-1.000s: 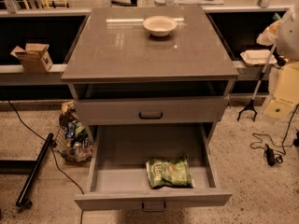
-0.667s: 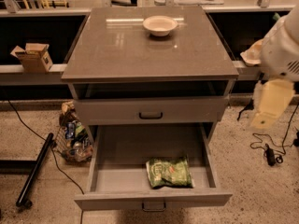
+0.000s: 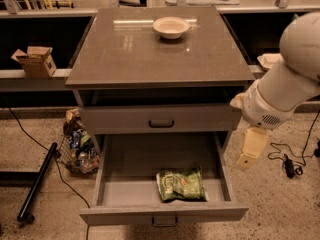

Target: Pick green jalapeno chip bag from middle drawer and place on counter

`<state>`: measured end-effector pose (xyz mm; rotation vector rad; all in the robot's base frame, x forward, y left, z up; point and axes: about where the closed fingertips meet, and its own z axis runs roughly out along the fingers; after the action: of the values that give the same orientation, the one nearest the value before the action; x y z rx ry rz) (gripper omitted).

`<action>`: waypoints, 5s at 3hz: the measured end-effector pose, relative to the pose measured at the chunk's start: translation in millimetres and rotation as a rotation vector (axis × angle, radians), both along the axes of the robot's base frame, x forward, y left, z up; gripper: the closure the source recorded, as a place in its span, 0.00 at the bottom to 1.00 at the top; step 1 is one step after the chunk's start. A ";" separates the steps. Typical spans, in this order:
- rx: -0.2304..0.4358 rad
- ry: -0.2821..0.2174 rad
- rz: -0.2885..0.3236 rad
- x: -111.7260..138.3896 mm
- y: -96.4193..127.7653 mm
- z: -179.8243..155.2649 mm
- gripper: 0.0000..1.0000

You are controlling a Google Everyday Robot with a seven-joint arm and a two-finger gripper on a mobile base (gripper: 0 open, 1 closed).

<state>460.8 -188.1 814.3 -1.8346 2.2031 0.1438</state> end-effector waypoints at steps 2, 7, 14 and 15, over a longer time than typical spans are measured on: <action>0.084 0.095 0.006 9.9 10.5 -65.4 0.00; 0.323 0.232 0.175 77.6 26.3 -327.1 0.00; 0.220 0.131 0.195 108.4 62.0 -451.2 0.41; 0.208 0.109 0.185 106.6 54.6 -445.3 0.64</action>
Offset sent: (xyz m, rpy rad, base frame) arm 0.0071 0.0091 -0.0496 0.0737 0.0685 0.0054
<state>567.4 -133.5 369.1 -1.9482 1.9955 0.5008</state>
